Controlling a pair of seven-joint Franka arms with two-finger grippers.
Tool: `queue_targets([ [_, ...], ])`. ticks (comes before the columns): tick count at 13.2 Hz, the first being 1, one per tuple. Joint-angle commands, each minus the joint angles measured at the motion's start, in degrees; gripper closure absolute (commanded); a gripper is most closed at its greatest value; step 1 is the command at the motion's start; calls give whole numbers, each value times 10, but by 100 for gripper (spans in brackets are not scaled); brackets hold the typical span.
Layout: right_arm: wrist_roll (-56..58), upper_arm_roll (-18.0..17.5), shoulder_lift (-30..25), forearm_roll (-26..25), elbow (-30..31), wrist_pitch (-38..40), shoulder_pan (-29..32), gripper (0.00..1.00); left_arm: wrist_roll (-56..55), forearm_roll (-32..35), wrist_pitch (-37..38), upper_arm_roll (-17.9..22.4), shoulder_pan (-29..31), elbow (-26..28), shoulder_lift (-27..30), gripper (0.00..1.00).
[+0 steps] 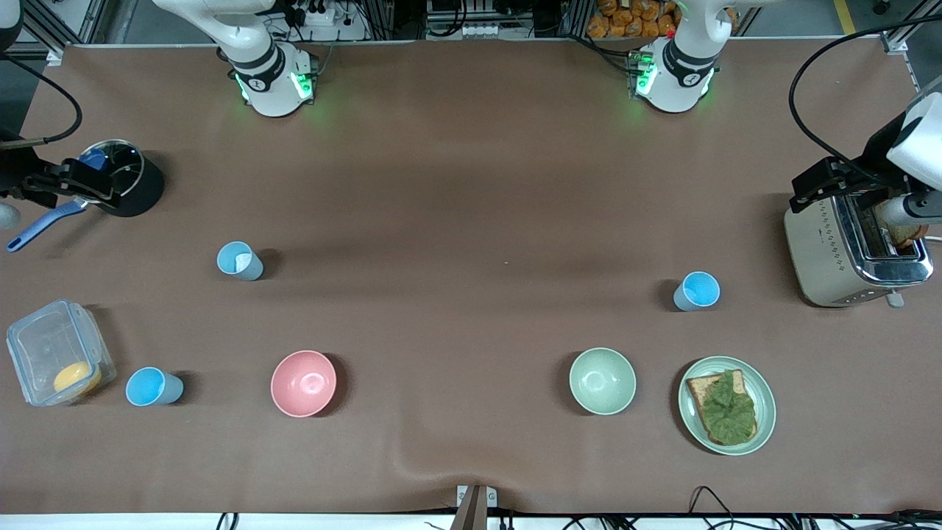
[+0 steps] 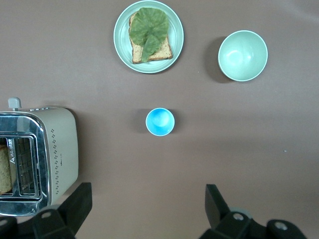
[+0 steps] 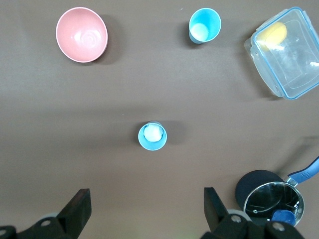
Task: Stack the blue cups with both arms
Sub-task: 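Reach the right gripper and the left gripper toward separate blue cups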
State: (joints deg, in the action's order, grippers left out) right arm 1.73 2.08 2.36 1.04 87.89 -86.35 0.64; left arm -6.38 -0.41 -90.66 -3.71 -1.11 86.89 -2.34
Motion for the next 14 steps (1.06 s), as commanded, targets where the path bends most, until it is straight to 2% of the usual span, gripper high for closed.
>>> queue_targets([
  [1,-9,-11,-2,-9,2,2,10,0,11,5,-1,-2,3,-2,1,0],
  [5,-9,-11,-2,-9,2,2,10,0,14,6,-3,0,5,-1,-15,0],
  [8,-9,-11,-2,-9,2,2,10,0,14,40,-34,-2,5,6,-33,0],
  [11,-9,-11,-2,-9,2,2,10,0,5,39,-85,-7,7,69,-34,0],
  [14,-10,-12,0,-8,2,0,11,0,4,39,-169,-6,8,141,-35,0],
])
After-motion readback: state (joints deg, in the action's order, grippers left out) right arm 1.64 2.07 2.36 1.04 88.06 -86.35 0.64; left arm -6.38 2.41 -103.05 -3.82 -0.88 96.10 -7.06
